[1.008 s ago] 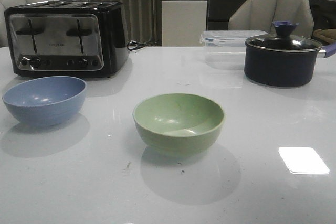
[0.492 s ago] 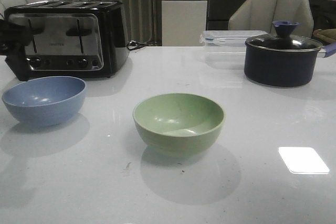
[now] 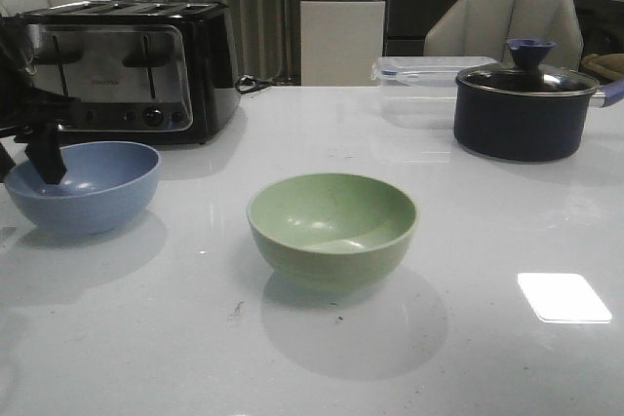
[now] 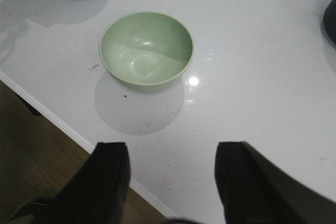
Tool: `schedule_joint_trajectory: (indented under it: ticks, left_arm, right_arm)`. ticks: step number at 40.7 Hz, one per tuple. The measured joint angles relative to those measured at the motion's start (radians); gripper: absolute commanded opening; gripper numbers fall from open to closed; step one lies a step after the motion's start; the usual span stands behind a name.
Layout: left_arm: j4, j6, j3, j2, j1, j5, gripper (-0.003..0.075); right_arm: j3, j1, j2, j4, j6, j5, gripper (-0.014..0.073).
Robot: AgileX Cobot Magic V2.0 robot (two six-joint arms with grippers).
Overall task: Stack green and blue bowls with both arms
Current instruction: 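Lower the left gripper onto the rim of the light blue bowl, then grasp the blue bowl with the left gripper and lift it over the green bowl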
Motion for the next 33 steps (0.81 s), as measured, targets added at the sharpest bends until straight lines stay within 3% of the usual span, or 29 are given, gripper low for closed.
schedule_joint_trajectory:
  ticks: [11,26,33]
  left_arm:
    - [-0.002,0.000,0.000,0.000,0.000,0.002,0.0089]
    - [-0.035,-0.002,-0.001,-0.112,-0.012,0.050,0.0093]
    - [-0.061,0.033,-0.012,-0.220,-0.102,0.090,0.0093]
  right_arm:
    - [0.000,0.000,-0.001,0.000,-0.002,0.000,0.0477]
    - [0.000,0.000,-0.001,0.000,-0.002,0.000,0.0477]
    - [0.000,0.000,-0.001,0.000,-0.002,0.000,0.0477]
